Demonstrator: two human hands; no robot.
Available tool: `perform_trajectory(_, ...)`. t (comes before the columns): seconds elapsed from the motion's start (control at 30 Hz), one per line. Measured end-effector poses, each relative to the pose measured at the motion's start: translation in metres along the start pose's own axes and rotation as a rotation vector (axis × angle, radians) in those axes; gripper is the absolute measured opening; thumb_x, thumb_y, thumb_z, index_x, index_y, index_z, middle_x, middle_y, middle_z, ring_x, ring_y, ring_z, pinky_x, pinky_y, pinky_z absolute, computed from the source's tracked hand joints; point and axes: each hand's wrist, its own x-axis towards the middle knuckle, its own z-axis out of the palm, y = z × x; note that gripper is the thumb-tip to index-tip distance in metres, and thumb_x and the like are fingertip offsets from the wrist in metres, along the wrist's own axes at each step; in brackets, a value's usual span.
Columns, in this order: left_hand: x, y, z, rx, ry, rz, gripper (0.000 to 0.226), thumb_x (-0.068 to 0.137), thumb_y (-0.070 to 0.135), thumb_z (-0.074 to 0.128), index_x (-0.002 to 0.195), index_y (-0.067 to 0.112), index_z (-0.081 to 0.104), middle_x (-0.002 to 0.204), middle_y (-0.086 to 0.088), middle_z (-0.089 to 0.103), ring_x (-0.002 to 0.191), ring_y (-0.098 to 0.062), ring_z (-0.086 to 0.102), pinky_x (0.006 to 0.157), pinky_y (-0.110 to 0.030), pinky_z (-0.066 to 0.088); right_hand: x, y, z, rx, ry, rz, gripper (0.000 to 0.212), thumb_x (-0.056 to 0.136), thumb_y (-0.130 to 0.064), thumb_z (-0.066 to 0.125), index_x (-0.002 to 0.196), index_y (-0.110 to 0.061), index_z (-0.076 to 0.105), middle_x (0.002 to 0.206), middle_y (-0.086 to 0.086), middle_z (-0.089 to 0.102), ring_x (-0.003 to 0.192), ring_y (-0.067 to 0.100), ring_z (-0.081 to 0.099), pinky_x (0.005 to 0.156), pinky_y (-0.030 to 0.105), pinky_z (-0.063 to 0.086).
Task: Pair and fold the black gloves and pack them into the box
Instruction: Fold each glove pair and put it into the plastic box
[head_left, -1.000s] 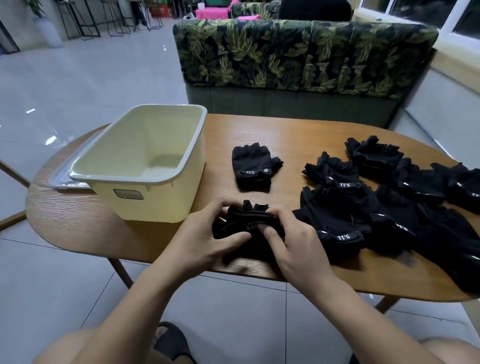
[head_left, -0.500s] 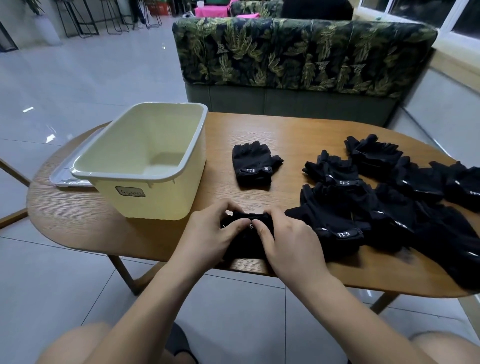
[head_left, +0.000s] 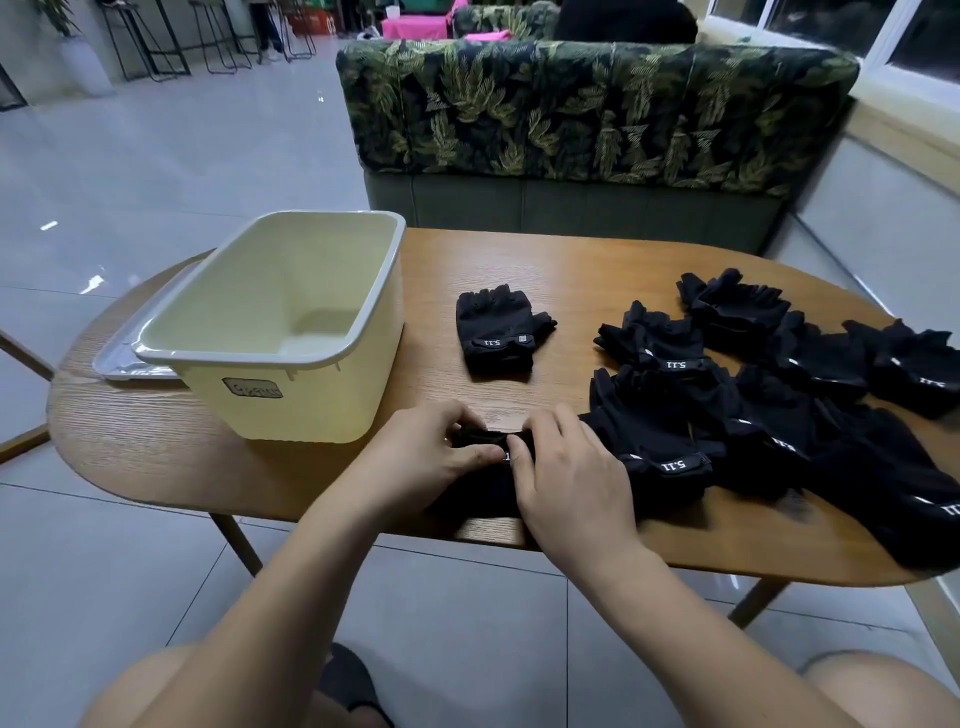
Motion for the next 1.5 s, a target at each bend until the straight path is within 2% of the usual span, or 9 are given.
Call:
perform_trajectory(0.17, 0.011, 0.008, -0.015, 0.069, -0.191, -0.062, 0.048, 0.079, 0.055, 0.089, 0.116, 0.032, 0.071, 0.108, 0.010, 0.073, 0.098, -0.006, 0.068, 0.086, -0.027, 0.058, -0.002, 0.001, -0.003, 0.047, 0.016, -0.044, 0.031, 0.103, -0.044, 0.044, 0.104, -0.019, 0.062, 0.102, 0.000, 0.057, 0.092, 0.025, 0.060, 0.066, 0.039, 0.052)
perform_trajectory(0.27, 0.012, 0.010, -0.021, 0.124, -0.237, -0.016, 0.031, 0.082, 0.047, 0.089, 0.098, 0.024, 0.075, 0.095, 0.008, 0.076, 0.086, -0.005, 0.067, 0.072, -0.021, 0.051, -0.002, 0.005, -0.007, 0.147, -0.018, -0.094, 0.026, 0.102, -0.039, 0.054, 0.110, -0.017, 0.065, 0.116, 0.002, 0.056, 0.107, 0.025, 0.056, 0.085, 0.039, 0.053)
perform_trajectory(0.4, 0.003, 0.014, -0.032, 0.086, -0.234, 0.006, 0.025, 0.084, 0.040, 0.089, 0.091, 0.022, 0.074, 0.087, 0.003, 0.072, 0.074, -0.008, 0.059, 0.062, -0.021, 0.045, 0.003, 0.007, -0.027, 0.430, -0.297, -0.040, 0.046, 0.102, -0.043, 0.062, 0.145, -0.026, 0.054, 0.143, -0.007, 0.056, 0.135, 0.012, 0.050, 0.111, 0.034, 0.045)
perform_trajectory(0.53, -0.012, 0.027, -0.051, 0.029, -0.241, 0.044, 0.023, 0.082, 0.040, 0.091, 0.095, 0.027, 0.076, 0.085, 0.006, 0.077, 0.074, -0.010, 0.068, 0.069, -0.031, 0.056, 0.019, 0.009, -0.054, 0.575, -0.478, -0.002, 0.048, 0.096, -0.051, 0.067, 0.141, -0.042, 0.056, 0.129, -0.015, 0.070, 0.120, 0.006, 0.065, 0.099, 0.031, 0.054)
perform_trajectory(0.83, -0.034, 0.071, -0.133, 0.005, -0.165, 0.153, 0.025, 0.078, 0.047, 0.091, 0.098, 0.035, 0.080, 0.094, 0.013, 0.074, 0.081, -0.005, 0.070, 0.065, -0.016, 0.048, 0.071, -0.018, -0.128, 0.861, -0.367, -0.120, 0.029, 0.089, -0.029, 0.086, 0.115, -0.031, 0.074, 0.104, -0.005, 0.078, 0.101, 0.016, 0.074, 0.093, 0.047, 0.061)
perform_trajectory(1.0, -0.023, 0.075, -0.190, 0.032, -0.072, 0.178, 0.029, 0.074, 0.052, 0.092, 0.096, 0.036, 0.081, 0.094, 0.014, 0.078, 0.095, -0.016, 0.073, 0.087, -0.038, 0.052, 0.118, -0.059, -0.136, 0.787, -0.259, -0.215, 0.020, 0.089, -0.032, 0.085, 0.105, -0.029, 0.075, 0.094, -0.005, 0.076, 0.088, 0.012, 0.074, 0.078, 0.042, 0.065)
perform_trajectory(1.17, 0.007, 0.061, -0.240, 0.069, -0.020, 0.112, 0.020, 0.083, 0.032, 0.090, 0.100, 0.029, 0.080, 0.091, 0.009, 0.080, 0.086, -0.007, 0.073, 0.082, -0.030, 0.052, 0.172, -0.100, -0.114, 0.664, -0.180, -0.257, 0.020, 0.087, -0.039, 0.084, 0.104, -0.032, 0.074, 0.094, -0.011, 0.076, 0.083, 0.000, 0.069, 0.072, 0.019, 0.057)
perform_trajectory(1.3, 0.049, 0.036, -0.261, 0.132, 0.034, 0.043, 0.021, 0.083, 0.027, 0.090, 0.101, 0.029, 0.080, 0.089, 0.012, 0.080, 0.084, -0.004, 0.072, 0.078, -0.028, 0.050, 0.209, -0.117, -0.080, 0.627, -0.215, -0.280, 0.023, 0.091, -0.030, 0.079, 0.113, -0.028, 0.073, 0.102, -0.013, 0.076, 0.094, 0.001, 0.070, 0.084, 0.022, 0.055)
perform_trajectory(1.5, 0.123, -0.012, -0.257, 0.301, 0.000, -0.080, 0.023, 0.079, 0.033, 0.090, 0.099, 0.031, 0.078, 0.094, 0.011, 0.081, 0.099, -0.022, 0.074, 0.088, -0.037, 0.057, 0.235, -0.107, -0.034, 0.395, -0.282, -0.278, 0.045, 0.097, -0.029, 0.070, 0.140, -0.022, 0.059, 0.139, -0.001, 0.065, 0.132, 0.018, 0.058, 0.108, 0.033, 0.046)
